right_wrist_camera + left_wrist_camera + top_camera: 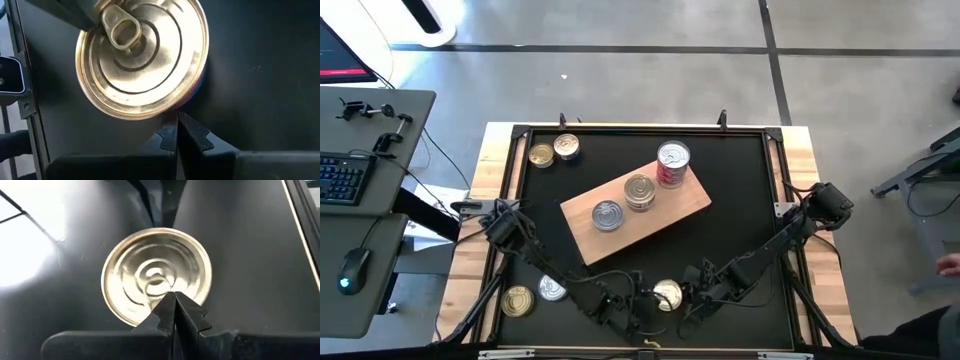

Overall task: Stack canned seafood by type on shelf
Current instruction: Stack the blue tuna on the top of the other blue tuna cans on the shelf

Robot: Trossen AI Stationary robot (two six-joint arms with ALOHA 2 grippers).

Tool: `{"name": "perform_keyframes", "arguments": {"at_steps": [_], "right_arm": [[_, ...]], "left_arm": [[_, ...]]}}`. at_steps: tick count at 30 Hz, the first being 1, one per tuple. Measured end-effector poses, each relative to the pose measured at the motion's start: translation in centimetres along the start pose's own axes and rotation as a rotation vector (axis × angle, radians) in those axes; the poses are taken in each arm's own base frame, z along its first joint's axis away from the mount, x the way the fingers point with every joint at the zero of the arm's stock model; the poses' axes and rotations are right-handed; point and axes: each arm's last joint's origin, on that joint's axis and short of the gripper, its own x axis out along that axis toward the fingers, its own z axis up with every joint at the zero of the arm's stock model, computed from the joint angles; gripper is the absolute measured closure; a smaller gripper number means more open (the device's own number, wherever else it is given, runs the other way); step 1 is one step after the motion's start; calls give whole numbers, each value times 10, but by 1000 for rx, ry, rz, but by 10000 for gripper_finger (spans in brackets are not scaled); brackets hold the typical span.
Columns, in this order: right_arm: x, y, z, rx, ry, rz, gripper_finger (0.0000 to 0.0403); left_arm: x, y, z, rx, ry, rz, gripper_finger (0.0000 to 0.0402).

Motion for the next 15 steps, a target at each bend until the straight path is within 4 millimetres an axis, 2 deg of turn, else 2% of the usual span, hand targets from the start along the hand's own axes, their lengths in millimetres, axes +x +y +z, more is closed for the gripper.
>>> {"name": "perform_keyframes", "arguments": {"at_steps": [7,15], "right_arm": [[0,0,0,-1,2,-2,403],[0,0,0,5,-3,2,403]], "left_arm": [[-3,0,1,2,-40,76,401],[0,5,-9,0,48,89,401]]}}
